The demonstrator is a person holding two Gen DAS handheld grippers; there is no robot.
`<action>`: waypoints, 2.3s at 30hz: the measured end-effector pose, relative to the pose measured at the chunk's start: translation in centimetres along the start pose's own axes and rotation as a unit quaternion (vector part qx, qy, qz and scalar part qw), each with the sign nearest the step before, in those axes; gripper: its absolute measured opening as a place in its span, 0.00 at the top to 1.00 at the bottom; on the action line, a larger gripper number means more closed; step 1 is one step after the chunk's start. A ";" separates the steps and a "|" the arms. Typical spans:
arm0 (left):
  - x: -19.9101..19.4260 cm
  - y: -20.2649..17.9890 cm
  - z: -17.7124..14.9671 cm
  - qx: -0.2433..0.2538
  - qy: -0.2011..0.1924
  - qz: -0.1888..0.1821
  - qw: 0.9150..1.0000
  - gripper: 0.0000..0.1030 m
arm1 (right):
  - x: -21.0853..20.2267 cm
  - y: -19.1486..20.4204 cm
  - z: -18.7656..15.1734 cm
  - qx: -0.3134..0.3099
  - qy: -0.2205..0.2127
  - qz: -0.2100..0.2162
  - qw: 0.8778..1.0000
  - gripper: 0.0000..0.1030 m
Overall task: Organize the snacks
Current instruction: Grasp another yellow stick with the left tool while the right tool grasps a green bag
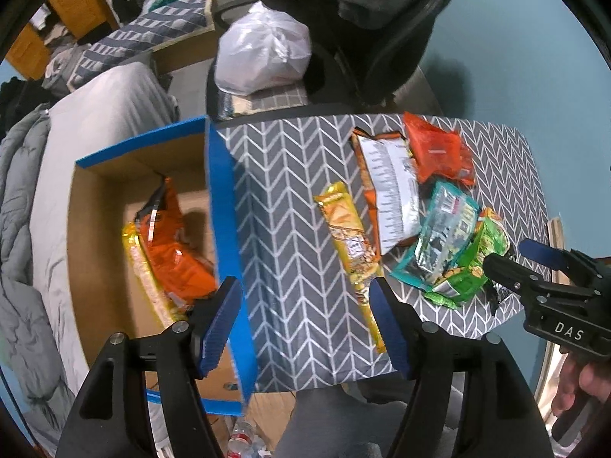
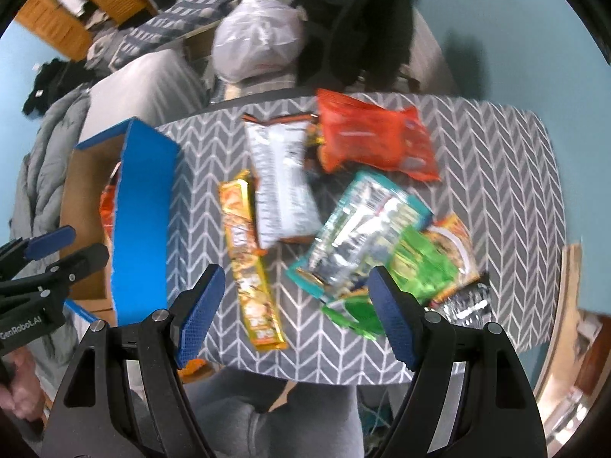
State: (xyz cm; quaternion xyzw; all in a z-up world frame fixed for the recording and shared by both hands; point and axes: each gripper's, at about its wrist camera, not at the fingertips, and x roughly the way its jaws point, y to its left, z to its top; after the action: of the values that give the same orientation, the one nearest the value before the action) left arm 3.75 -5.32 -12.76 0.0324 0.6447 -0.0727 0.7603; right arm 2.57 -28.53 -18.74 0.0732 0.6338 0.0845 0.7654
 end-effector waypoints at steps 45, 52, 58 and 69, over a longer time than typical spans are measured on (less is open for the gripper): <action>15.6 -4.7 0.1 -0.073 0.142 0.009 0.987 0.27 | 11.9 -8.7 -2.2 0.118 0.070 -0.007 0.990 0.42; 18.8 -5.0 0.5 -0.079 0.147 0.023 0.986 0.27 | 12.9 -8.1 -2.2 0.082 0.082 -0.006 0.993 0.56; 21.0 -5.2 0.8 -0.076 0.142 0.033 0.986 0.27 | 13.3 -6.9 -2.3 0.054 0.082 -0.013 0.995 0.62; 21.6 -6.5 -0.1 -0.047 0.131 0.024 0.990 0.69 | 11.3 -8.0 -2.9 0.025 0.076 -0.010 0.997 0.66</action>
State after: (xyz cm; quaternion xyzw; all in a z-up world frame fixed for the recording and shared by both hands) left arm 6.07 -13.24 -33.72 0.0211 0.7405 -0.0187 0.6715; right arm 2.08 -33.78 -31.86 0.0794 0.6928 0.0658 0.7137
